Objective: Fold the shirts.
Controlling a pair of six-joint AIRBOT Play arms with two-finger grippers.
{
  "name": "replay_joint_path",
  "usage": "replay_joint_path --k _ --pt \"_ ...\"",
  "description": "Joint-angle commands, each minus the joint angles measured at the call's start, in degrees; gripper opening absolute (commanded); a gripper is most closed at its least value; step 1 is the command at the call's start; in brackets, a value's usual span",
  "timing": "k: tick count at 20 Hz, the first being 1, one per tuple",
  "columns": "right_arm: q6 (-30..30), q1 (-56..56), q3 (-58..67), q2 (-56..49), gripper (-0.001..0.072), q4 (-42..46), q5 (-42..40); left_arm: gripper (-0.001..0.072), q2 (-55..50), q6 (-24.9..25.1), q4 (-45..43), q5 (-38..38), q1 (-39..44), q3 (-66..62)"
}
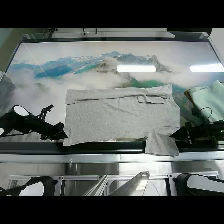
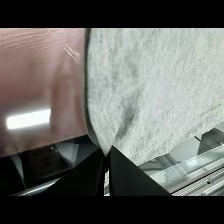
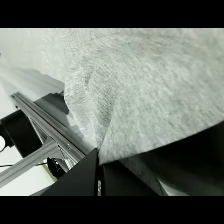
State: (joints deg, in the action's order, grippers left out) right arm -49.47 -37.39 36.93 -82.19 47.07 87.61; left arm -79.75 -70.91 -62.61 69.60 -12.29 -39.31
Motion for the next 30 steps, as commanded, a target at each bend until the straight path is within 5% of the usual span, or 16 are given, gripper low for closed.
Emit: replay_joint_path --k 1,5,8,16,25,30 --pt "-0.07 -0.15 1.62 0.02 0.0011 1.20 1.36 0.0019 0.07 -0.52 -0.42 3.28 -4.26 -0.13" --pt "-1.81 -3.30 1.75 0.02 0.0011 0.59 0.72 0.0019 0.07 -2.60 1.09 3.82 -12.55 -0.13" --pt "-1.46 -3.63 1.75 0.02 0.0011 -4.31 0.79 0.0019 0.07 1.57 9.97 4.94 -14.49 -0.31" --pt "0.13 -0.46 6.80 0.02 0.0013 -20.74 0.44 0.0019 0.04 -0.26 13.20 11.04 -7.21 -17.68" --pt "-7.61 14.01 34.64 -11.82 0.0012 -23.17 -11.28 0.0019 -11.02 -5.25 12.87 14.40 -6.23 -37.05" --pt "-7.54 17.62 39.71 -21.73 0.0013 -23.32 -17.68 0.0019 -22.23 -5.66 12.79 14.53 -1.79 -45.83"
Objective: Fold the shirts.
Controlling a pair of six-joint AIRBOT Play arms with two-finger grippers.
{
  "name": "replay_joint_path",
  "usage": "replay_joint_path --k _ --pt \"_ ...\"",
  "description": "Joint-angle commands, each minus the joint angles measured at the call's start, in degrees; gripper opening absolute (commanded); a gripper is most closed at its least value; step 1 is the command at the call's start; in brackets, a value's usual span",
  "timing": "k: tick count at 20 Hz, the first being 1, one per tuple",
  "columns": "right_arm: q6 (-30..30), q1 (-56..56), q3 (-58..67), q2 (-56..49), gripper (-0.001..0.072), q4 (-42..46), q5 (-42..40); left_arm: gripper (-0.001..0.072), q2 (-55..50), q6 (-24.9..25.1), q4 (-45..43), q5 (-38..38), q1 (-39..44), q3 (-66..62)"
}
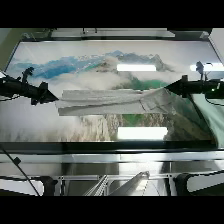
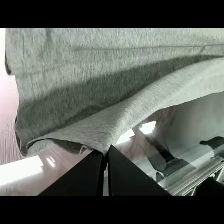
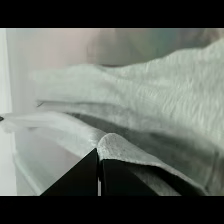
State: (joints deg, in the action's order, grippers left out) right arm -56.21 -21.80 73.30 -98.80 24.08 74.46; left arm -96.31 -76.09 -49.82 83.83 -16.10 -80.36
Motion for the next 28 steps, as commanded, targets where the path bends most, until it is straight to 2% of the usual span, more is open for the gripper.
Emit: replay_joint_path --k 1,4,9,10,11,12,13,16,17,18,20,21,22,23,24,25,26,27,28 --pt "-0.81 2.10 3.52 -6.45 0.0013 -0.31 -5.77 0.0019 -7.56 -0.57 0.00 0.48 2.56 -6.36" --pt "0.59 1.99 3.52 -9.01 0.0013 -0.13 -8.20 0.0019 -12.76 -2.12 0.13 0.63 3.21 -11.58" --pt "2.45 1.99 3.52 -11.10 0.0013 0.24 -8.52 0.0022 -18.18 -8.98 2.45 3.34 3.21 -20.50" --pt "2.80 1.99 3.52 -11.21 0.0013 0.33 -8.59 0.0124 -19.21 -11.04 2.95 3.52 3.21 -22.08" --pt "3.08 1.99 3.52 -11.23 0.0013 0.33 -8.57 0.0388 -19.91 -11.82 3.32 2.89 3.21 -23.21" --pt "3.08 1.99 3.52 -11.23 0.0013 0.33 -8.50 0.0595 -20.13 -11.87 3.19 0.98 3.21 -23.87" --pt "3.08 1.99 3.52 -11.21 0.0013 0.31 -8.22 0.0719 -20.06 -11.87 3.10 -0.59 3.21 -24.30" --pt "3.63 1.70 4.15 -10.84 0.0025 0.33 -6.32 0.0719 -20.04 -11.76 2.99 2.08 3.15 -28.09" --pt "5.18 1.40 5.14 -10.43 0.0088 0.33 -4.52 0.0719 -20.04 -11.26 2.97 3.87 3.15 -30.16" --pt "6.16 1.05 6.29 -9.90 0.0225 0.33 -3.04 0.0719 -20.04 -11.23 2.95 5.66 3.08 -32.30" --pt "6.54 -0.39 9.14 -8.39 0.0402 3.08 -2.45 0.0719 -20.02 -11.23 2.97 9.07 3.08 -36.87" --pt "6.51 -1.22 10.69 -7.78 0.0516 5.25 -2.47 0.0720 -19.82 -11.26 3.02 10.38 3.08 -38.53" --pt "6.51 -1.99 12.00 -7.43 0.0665 7.02 -2.47 0.0720 -18.97 -11.23 3.02 10.32 3.08 -38.32" --pt "6.51 -2.69 13.11 -7.37 0.0703 8.68 -2.36 0.0719 -17.81 -11.23 3.17 9.40 3.13 -36.68" --pt "6.38 -3.13 13.40 -7.39 0.0703 10.62 -2.27 0.0719 -16.79 -11.04 3.43 8.79 3.41 -34.60" --pt "4.37 -3.23 13.40 -7.58 0.0704 13.49 -2.21 0.0693 -16.17 -10.71 3.37 8.81 3.93 -32.74" --pt "1.79 -3.13 13.40 -8.00 0.0704 16.59 -2.08 0.0589 -15.98 -10.71 3.39 8.92 4.52 -31.26" --pt "-0.94 -2.95 13.40 -8.68 0.0704 19.06 -1.55 0.0364 -16.02 -10.27 3.39 9.33 5.20 -30.16" --pt "-2.51 -2.86 13.40 -9.42 0.0704 19.45 -0.63 -0.0013 -16.00 -8.70 3.50 9.35 6.14 -28.89"
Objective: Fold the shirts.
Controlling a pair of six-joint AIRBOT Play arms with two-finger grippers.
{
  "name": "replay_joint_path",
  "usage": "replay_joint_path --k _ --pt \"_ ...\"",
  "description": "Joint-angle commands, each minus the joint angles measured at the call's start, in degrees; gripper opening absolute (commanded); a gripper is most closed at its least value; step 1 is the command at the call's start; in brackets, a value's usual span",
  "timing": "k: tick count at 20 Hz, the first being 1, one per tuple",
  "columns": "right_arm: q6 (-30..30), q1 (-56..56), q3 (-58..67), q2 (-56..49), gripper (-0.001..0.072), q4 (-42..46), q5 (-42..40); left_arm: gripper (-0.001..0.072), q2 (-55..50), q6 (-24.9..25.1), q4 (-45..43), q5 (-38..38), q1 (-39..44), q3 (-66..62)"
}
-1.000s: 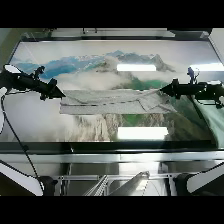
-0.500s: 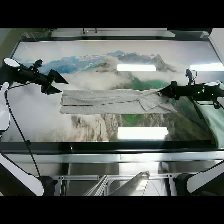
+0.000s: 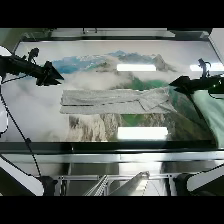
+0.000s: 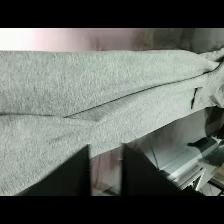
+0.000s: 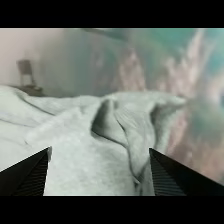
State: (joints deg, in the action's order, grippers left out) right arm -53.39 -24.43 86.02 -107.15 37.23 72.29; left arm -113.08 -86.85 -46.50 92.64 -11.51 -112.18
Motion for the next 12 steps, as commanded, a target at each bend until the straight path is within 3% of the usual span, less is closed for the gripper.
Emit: replay_joint_path --k 1,12 --pt "-6.23 -0.22 0.68 -1.75 0.0704 6.29 2.40 0.0003 0.76 3.02 0.07 0.42 2.51 3.63" --pt "-8.76 5.31 0.68 -5.92 0.0703 6.56 3.17 0.0013 0.74 7.91 -0.28 -5.22 17.55 4.17"
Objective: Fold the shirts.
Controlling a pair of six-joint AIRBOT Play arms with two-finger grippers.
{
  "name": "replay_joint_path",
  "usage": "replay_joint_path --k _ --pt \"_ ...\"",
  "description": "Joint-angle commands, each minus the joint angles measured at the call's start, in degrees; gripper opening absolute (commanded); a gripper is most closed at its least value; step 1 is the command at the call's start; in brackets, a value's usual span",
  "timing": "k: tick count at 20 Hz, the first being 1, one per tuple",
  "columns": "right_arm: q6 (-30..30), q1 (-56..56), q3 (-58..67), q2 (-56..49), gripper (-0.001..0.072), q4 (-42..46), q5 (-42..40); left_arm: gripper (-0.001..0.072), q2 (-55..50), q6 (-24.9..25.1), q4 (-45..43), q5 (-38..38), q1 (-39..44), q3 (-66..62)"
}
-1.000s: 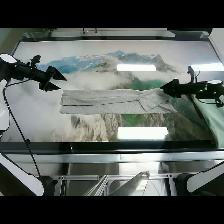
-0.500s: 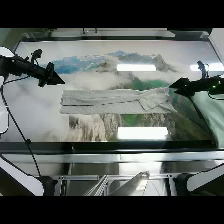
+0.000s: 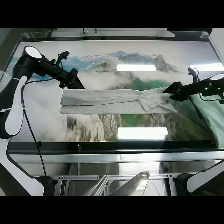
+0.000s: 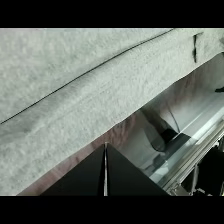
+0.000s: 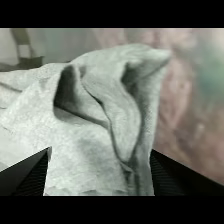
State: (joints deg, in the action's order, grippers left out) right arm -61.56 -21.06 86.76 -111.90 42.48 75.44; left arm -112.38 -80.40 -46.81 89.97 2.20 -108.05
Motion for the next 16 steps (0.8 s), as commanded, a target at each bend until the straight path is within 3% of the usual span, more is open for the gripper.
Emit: replay_joint_path --k 1,2,3,4,6,7,16 --pt "-0.28 2.80 -0.07 -1.29 0.0702 1.29 0.09 0.0012 0.04 1.99 0.00 -3.30 5.18 0.04" --pt "0.22 3.54 -0.02 -1.27 0.0694 1.25 0.28 0.0012 0.04 2.01 -0.02 -4.52 6.56 0.04" --pt "1.09 4.24 0.09 -1.27 0.0546 1.07 0.92 0.0012 0.04 2.01 -0.02 -6.05 7.82 0.04" --pt "1.88 4.76 0.11 -1.27 0.0282 0.90 1.75 0.0012 0.04 2.01 -0.07 -7.82 8.85 0.04" --pt "1.92 5.01 0.13 -1.25 0.0064 0.87 2.67 0.0012 -0.24 1.99 -0.09 -11.61 10.84 0.04" --pt "1.57 5.01 0.13 -1.07 0.0014 0.87 3.06 0.0012 -0.72 1.99 0.04 -12.83 11.72 0.04" --pt "-2.62 6.01 0.13 13.05 0.0013 -0.15 5.62 0.0010 -10.84 1.92 0.07 -21.86 20.52 0.02"
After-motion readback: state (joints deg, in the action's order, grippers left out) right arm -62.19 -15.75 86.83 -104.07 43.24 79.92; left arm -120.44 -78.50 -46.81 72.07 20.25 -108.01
